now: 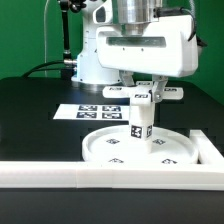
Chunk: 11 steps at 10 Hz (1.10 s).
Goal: Assemble round table
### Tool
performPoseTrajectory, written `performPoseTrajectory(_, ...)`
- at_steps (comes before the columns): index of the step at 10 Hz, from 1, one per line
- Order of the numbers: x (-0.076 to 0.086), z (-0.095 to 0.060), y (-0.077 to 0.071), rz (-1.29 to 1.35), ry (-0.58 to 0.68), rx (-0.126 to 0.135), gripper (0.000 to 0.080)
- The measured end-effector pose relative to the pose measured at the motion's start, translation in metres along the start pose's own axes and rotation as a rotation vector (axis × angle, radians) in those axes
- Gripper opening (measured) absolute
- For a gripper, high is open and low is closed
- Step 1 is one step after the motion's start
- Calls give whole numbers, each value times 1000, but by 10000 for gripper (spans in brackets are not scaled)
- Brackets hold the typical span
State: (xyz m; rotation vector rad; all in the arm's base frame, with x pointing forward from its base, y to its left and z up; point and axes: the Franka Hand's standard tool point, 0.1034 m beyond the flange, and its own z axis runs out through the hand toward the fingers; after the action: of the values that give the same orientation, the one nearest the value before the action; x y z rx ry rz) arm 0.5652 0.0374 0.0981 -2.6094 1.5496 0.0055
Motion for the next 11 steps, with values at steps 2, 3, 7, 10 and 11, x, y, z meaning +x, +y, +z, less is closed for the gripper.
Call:
performPoseTrajectory(2,-1,0,-1,10,-1,1,558)
performPoseTrajectory(3,-1,0,-1,-2,-1,1,631)
performPoseTrajectory(7,-7,-26,-5,-107,-21,-3,646)
performPoseTrajectory(10,-8,-35,-7,-163,-22,5,649)
performPoseTrajectory(11,-8,-35,-7,-190,-22,5,649)
